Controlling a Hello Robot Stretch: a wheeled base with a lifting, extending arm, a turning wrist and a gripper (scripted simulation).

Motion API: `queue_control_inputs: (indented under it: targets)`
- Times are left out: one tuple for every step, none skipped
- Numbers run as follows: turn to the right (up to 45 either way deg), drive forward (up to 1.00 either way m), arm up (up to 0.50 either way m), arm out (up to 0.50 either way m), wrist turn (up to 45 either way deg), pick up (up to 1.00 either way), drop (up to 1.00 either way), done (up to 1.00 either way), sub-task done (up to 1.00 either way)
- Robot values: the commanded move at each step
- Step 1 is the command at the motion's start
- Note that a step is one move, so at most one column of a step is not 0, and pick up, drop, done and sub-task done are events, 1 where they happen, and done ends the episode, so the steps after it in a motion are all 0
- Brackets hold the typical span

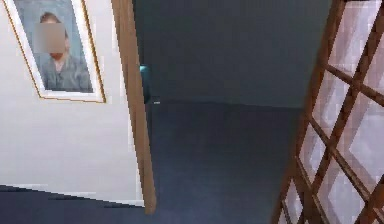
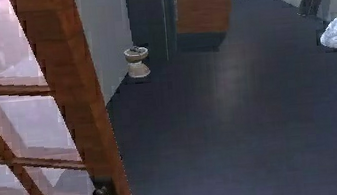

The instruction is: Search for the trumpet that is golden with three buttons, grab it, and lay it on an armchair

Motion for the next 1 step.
queue_control_inputs:
  targets:
    - [9.0, 0.00, 0.00, 0.00, 0.0, 0.00, 0.00, 0.00, 0.00]
